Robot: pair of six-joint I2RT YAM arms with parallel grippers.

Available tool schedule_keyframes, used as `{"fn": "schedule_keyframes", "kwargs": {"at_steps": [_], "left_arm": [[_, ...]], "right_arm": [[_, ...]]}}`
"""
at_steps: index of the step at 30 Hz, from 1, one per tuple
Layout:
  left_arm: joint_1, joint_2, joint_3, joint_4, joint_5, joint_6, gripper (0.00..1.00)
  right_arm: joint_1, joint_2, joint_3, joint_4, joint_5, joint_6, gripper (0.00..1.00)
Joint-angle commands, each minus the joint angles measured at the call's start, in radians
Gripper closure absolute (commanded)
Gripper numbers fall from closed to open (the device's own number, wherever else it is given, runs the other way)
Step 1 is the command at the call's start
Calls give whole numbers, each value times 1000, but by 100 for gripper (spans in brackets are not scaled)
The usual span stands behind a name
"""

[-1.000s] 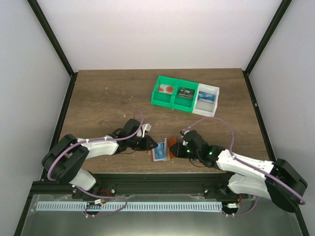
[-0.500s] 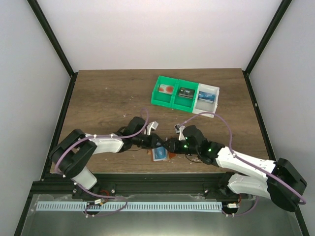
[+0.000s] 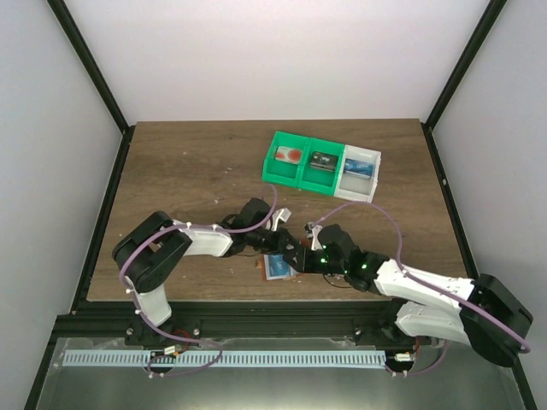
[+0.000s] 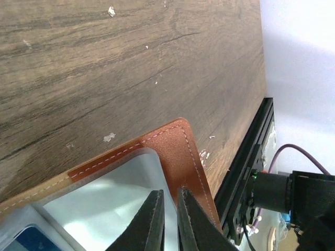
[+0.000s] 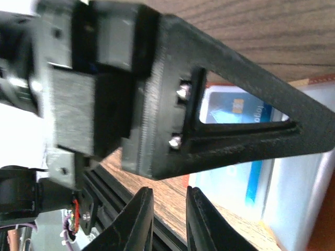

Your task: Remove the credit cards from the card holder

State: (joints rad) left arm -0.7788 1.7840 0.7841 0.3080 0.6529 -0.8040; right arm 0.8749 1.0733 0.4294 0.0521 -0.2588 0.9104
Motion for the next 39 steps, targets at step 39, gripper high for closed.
{"fn": "schedule_keyframes", "kwargs": {"at_steps": [39], "left_arm": [[82, -222, -292, -138, -200, 113, 99]], "right_arm": [[-130, 275, -30, 178, -73, -61, 79]]}}
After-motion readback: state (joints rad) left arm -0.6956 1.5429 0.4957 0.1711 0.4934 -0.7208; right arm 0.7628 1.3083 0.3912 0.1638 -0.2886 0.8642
